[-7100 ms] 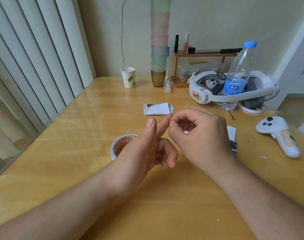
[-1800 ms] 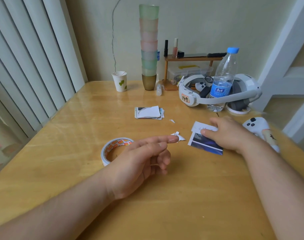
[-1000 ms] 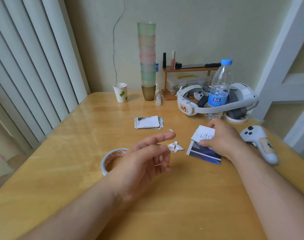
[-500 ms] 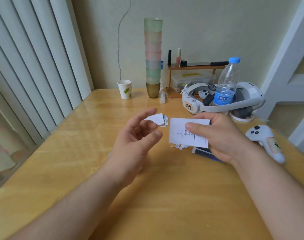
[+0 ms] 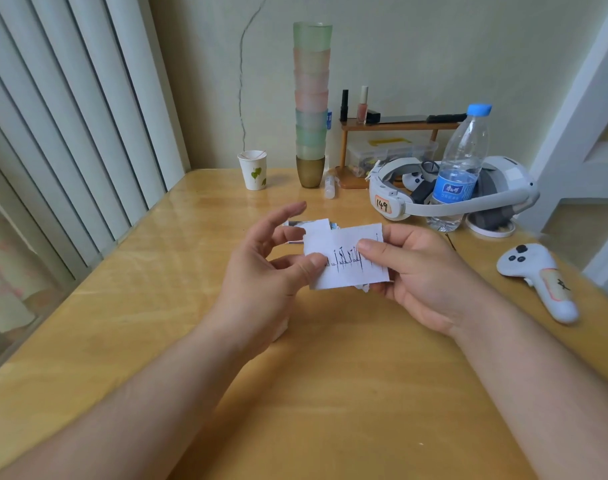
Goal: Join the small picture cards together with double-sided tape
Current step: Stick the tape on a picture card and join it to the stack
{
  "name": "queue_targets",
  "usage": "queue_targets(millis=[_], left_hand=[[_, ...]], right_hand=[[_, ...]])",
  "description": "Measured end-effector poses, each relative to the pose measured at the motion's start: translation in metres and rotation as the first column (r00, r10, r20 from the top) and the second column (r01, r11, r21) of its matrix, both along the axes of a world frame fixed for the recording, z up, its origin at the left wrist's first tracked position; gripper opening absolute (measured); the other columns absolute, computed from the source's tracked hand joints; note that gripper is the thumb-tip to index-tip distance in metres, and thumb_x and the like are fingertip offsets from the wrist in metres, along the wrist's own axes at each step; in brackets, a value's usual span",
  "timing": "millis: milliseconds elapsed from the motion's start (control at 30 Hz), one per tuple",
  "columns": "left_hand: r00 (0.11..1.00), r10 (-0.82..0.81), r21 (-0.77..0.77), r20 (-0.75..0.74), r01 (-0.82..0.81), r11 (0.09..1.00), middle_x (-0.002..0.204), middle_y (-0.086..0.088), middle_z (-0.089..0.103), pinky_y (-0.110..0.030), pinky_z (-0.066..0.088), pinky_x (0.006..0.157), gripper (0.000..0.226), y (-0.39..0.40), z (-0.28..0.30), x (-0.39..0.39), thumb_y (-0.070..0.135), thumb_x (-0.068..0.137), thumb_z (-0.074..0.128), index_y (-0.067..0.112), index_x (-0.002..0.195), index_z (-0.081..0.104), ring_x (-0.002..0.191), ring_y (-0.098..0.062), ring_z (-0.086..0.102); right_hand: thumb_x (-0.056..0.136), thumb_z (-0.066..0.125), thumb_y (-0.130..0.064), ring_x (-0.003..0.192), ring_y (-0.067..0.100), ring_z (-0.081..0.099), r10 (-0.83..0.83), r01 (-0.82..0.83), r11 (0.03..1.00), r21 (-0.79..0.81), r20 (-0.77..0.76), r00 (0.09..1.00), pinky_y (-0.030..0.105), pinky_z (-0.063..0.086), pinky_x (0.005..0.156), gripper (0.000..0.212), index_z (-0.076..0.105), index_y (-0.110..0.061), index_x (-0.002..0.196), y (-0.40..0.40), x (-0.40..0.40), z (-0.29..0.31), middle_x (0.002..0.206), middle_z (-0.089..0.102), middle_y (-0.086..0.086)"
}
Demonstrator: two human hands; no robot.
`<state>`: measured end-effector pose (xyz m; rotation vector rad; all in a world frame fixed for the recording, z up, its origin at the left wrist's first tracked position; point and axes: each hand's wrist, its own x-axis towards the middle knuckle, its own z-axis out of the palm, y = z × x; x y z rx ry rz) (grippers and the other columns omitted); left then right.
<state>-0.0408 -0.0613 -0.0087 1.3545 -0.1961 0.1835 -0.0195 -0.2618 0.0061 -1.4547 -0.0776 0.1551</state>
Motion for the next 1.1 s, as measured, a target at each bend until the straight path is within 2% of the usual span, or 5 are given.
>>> queue_targets(millis=[367, 633, 833, 967, 1100], left_hand=[[0.997, -0.064, -0.06, -0.033, 0.062, 0.996, 0.12, -0.004, 0.064, -0.037, 0.053, 0.078, 0.068, 0.001, -0.006, 0.004, -0.023, 0.086, 0.065, 0.035, 0.12, 0.075, 0.081, -0.021, 0.064], [0.982, -0.182, -0.088, -0.042, 0.178, 0.98, 0.126, -0.005, 0.066, -0.035, 0.055, 0.088, 0.045, -0.001, -0.001, -0.001, 0.01, 0.079, 0.053, 0.023, 0.112, 0.081, 0.11, -0.021, 0.071], [0.978, -0.206, 0.125, 0.044, 0.199, 0.972, 0.142, -0.007, 0.064, -0.051, 0.045, 0.115, 0.044, 0.006, -0.008, 0.001, 0.023, 0.088, 0.052, 0.017, 0.125, 0.075, 0.133, -0.027, 0.06], [0.967, -0.165, 0.402, 0.192, 0.076, 0.912, 0.136, 0.0, 0.058, -0.018, 0.037, 0.108, 0.048, 0.008, -0.007, -0.003, 0.045, 0.087, 0.05, 0.028, 0.124, 0.076, 0.136, -0.011, 0.05], [0.953, -0.176, 0.498, 0.248, 0.031, 0.866, 0.133, 0.001, 0.055, -0.014, 0.035, 0.106, 0.047, 0.009, -0.007, -0.004, 0.047, 0.092, 0.048, 0.03, 0.127, 0.074, 0.135, -0.013, 0.048]], right_hand=[[0.096, 0.066, -0.01, 0.077, 0.017, 0.068, -0.009, 0.012, 0.999, 0.048, -0.053, 0.999, 0.026, 0.049, 0.059, 0.02, 0.073, -0.008, 0.115, 0.007, -0.004, 0.004, 0.099, 0.078, 0.012], [0.1, 0.062, -0.011, 0.06, 0.016, 0.065, -0.062, 0.075, 0.993, 0.087, -0.138, 0.988, 0.024, 0.047, 0.047, 0.013, 0.069, -0.001, 0.105, 0.016, -0.008, 0.006, 0.081, 0.075, 0.012], [0.103, 0.055, -0.013, 0.052, 0.019, 0.064, -0.014, 0.053, 0.979, 0.199, -0.197, 0.98, 0.021, 0.048, 0.043, 0.018, 0.067, 0.001, 0.103, 0.018, -0.011, 0.011, 0.073, 0.072, 0.014], [0.104, 0.053, -0.016, 0.053, 0.02, 0.063, 0.02, 0.038, 0.968, 0.248, -0.23, 0.973, 0.019, 0.047, 0.042, 0.021, 0.068, 0.0, 0.105, 0.017, -0.012, 0.014, 0.077, 0.072, 0.015], [0.103, 0.054, -0.017, 0.055, 0.019, 0.062, 0.023, 0.033, 0.971, 0.235, -0.234, 0.972, 0.019, 0.047, 0.042, 0.023, 0.068, 0.0, 0.11, 0.015, -0.012, 0.014, 0.087, 0.072, 0.019]])
